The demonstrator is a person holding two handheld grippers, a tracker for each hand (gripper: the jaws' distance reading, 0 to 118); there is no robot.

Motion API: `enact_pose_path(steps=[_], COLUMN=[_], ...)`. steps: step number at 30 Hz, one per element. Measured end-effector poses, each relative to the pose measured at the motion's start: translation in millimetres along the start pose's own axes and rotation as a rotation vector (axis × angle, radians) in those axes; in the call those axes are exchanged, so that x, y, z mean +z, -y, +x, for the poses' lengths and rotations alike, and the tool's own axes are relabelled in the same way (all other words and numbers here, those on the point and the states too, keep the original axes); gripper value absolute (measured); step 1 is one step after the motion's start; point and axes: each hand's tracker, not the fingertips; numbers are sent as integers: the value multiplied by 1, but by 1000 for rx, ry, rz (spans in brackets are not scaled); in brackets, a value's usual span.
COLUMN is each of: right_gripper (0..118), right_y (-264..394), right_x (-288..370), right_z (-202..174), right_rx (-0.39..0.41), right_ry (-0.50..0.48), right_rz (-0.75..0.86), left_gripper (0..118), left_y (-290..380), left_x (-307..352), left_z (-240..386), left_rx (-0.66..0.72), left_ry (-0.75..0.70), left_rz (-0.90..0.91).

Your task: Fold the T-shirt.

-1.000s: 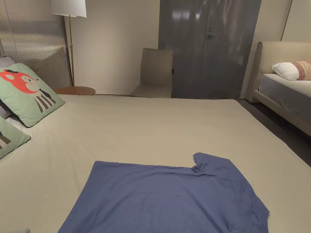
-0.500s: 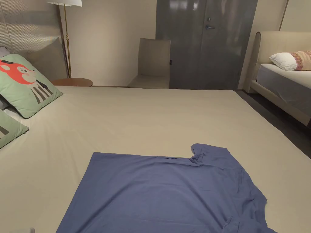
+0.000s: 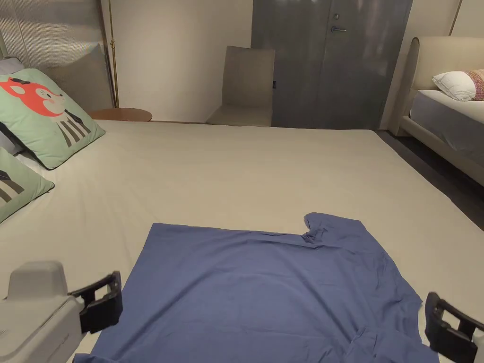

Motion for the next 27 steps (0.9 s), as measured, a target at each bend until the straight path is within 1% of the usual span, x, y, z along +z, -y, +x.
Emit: enact_pose_path(steps=[1,2,3,4,6,7,8,12,15,16,17,18,19,20,21,22,23,25,26,27], right_gripper=[66,34,8,1,0,0,0,0,0,0,0,0,0,0,0,0,0,0,0,0], right_y=[-4,-8,-10,-12,-12,-12,-11,-3,4,7,10,12,15,17,20,20,22,27,28,30], right_x=[1,1,0,0,-4,-6,-7,-9,-9,-11,-12,-12,-13,-14,-14,-13,-14,-16,-16,-16], right_z=[-4,-9,-13,-17,-20,-20,-21,-22,-20,-19,-18,-18,-17,-16,-15,-15,-15,-13,-13,-12], right_rx=[5,9,13,18,9,4,0,23,24,28,30,30,34,38,39,41,44,49,49,49], right_ry=[-1,7,11,19,15,-15,-19,-25,-29,-29,-32,-32,-31,-30,-31,-30,-28,-22,-20,-19], right_rz=[23,34,41,46,49,34,28,11,-19,-34,-48,-56,-72,-83,-92,-101,-114,-134,-143,-152], left_gripper=[39,10,0,0,0,0,0,0,0,1,19,53,89,112,105,103,103,102,96,86], left_y=[-4,-6,-8,-9,-13,-14,-13,-1,17,25,34,41,51,59,67,73,79,91,95,98], left_x=[0,1,1,0,-3,-4,-6,-16,-34,-41,-47,-54,-64,-70,-71,-77,-84,-88,-92,-95], left_z=[6,11,15,19,20,19,16,0,-23,-32,-40,-47,-56,-61,-62,-65,-65,-72,-73,-72], left_rx=[-11,-14,-22,-32,-37,-22,5,-15,24,54,80,103,130,148,164,193,188,180,177,174], left_ry=[5,10,9,0,13,36,49,25,41,31,34,29,16,9,-15,25,-11,-22,-23,-22], left_rz=[10,17,25,30,19,4,-1,-69,-201,-235,-290,-334,-399,-444,-421,-443,-479,-504,-518,-535])
